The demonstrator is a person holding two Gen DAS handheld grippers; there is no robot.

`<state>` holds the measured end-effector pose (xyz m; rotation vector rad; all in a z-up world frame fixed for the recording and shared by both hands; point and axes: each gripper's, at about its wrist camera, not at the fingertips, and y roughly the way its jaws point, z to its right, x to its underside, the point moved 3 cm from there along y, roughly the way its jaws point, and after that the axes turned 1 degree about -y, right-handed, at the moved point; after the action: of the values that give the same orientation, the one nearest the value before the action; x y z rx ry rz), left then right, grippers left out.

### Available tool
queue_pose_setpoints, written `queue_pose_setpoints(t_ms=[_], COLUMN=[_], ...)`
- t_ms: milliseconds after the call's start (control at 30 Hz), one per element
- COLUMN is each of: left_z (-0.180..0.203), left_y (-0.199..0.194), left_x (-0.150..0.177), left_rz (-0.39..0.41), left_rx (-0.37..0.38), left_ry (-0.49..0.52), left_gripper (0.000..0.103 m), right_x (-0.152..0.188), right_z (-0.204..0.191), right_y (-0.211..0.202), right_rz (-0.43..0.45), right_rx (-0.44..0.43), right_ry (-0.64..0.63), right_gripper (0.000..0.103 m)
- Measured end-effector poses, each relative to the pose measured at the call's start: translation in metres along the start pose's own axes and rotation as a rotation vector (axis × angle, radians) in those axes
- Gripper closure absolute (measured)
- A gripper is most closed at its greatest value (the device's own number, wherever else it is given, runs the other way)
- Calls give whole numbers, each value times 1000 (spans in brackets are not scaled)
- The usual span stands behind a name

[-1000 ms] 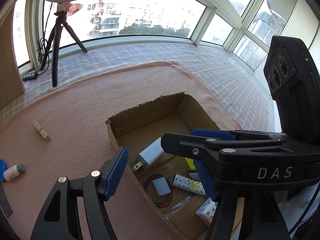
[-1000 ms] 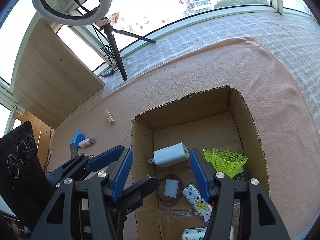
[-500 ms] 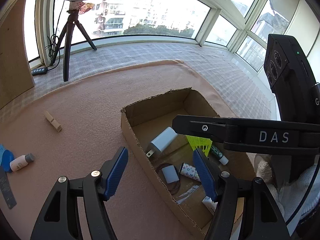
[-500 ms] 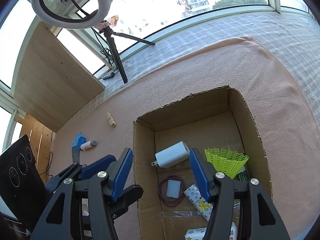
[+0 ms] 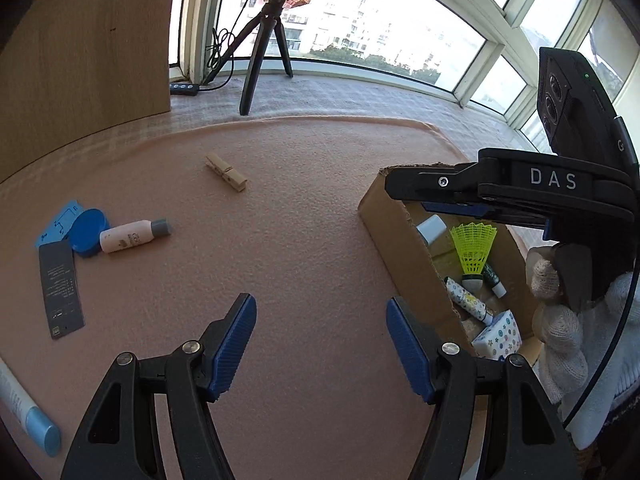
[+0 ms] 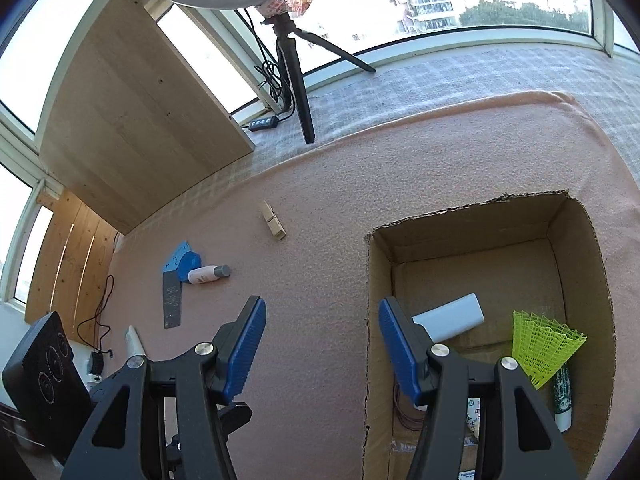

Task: Organize objects
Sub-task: 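Withdraw the right tool from the box while the left tool moves to the black card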

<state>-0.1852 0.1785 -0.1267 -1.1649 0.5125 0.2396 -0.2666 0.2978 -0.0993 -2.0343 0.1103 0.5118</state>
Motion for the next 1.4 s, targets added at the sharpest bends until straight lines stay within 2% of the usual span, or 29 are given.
queue_pose_setpoints(t_ms=[267, 567, 733, 1067, 1400], left_z=[-87, -178, -215, -241, -237], left_y=[-25, -31, -27, -3, 17], left_x=[18, 20, 14, -8, -14], left_rz=[-11, -58, -69, -121, -167], left_rx=[-141, -313, -337, -393, -382], left_ry=[-129, -237, -324, -358, -354], left_gripper=[32, 32, 32, 32, 32], right_x=[2, 26, 43, 77, 84], right_z=[-49, -76, -81, -77, -50], right_y=[33, 53, 54, 35, 20], right_rz=[-45, -74, -77, -53, -39], right_rx=[-35, -36, -9, 15, 34], right_ry=[-45, -55, -62, -63, -5], right_gripper=[48, 48, 48, 48, 48])
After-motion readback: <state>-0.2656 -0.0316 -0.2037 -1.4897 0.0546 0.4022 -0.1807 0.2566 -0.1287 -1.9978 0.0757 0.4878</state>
